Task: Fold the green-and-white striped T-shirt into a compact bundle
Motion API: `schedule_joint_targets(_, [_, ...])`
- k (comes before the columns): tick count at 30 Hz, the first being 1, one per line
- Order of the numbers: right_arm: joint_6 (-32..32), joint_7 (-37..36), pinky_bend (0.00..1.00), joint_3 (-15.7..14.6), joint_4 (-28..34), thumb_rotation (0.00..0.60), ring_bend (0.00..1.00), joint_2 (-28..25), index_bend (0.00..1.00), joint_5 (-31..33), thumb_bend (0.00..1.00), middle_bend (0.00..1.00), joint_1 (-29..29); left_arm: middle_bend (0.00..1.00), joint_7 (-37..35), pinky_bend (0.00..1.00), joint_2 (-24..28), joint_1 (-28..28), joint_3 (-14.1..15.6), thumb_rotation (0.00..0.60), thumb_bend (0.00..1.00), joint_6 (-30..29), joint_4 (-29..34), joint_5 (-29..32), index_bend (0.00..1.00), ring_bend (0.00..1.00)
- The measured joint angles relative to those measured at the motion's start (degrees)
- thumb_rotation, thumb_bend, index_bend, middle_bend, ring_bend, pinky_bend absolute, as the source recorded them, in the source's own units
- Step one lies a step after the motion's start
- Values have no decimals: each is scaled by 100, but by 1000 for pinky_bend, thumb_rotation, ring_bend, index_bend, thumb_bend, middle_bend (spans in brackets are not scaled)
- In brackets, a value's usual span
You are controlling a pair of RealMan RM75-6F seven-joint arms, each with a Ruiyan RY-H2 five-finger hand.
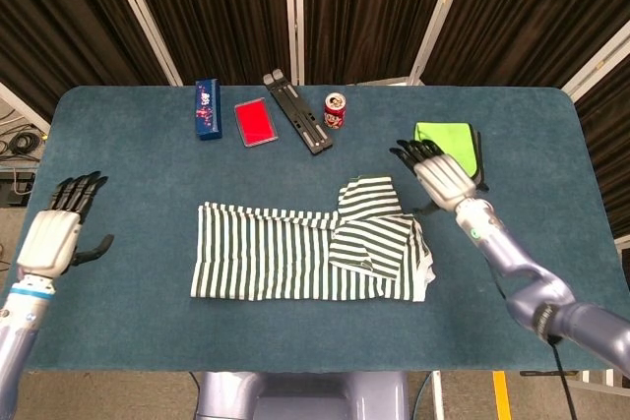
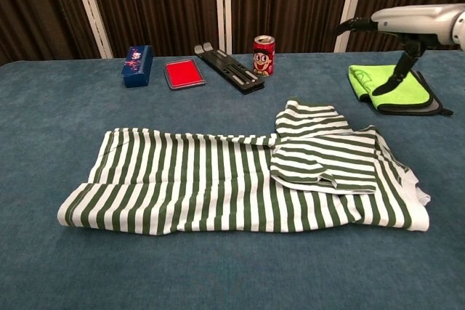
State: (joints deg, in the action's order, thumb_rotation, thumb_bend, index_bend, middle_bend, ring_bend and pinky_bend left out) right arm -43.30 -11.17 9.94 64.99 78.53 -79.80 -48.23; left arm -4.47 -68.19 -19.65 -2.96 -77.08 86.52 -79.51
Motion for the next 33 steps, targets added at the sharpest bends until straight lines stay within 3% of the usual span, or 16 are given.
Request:
schedule_joint_targets(4, [427, -28, 0, 153, -570, 600, 0, 381, 176, 245, 0, 0, -299, 0, 432, 0, 199, 173, -23, 600, 345, -39, 317, 295, 0, 0])
schedule_joint_targets(10, [977, -24, 0, 275, -1441, 600, 0, 1011, 264, 493, 0, 0, -738, 0, 502, 0, 330, 236, -59, 600, 345, 148, 407, 478, 0, 0])
schedule_joint_targets(15, [1341, 13, 0, 296, -2272, 600, 0, 1601, 382, 606, 77, 0, -1039, 0, 442, 0, 351, 246, -121, 600, 344, 224, 337, 524, 0, 0])
schedule_joint_targets(21, [1614, -38, 0, 271, -3168, 600, 0, 2254, 394, 634, 189, 2, -1284, 0, 373, 0, 302, 240, -168, 600, 348, 362, 183, 602, 0, 0])
schedule_joint_targets(33, [1939, -678, 0, 4, -4240, 600, 0, 2973, 408, 254, 215, 3, -1519, 0, 229, 0, 281, 273, -235, 600, 356, 421, 99, 559, 0, 0])
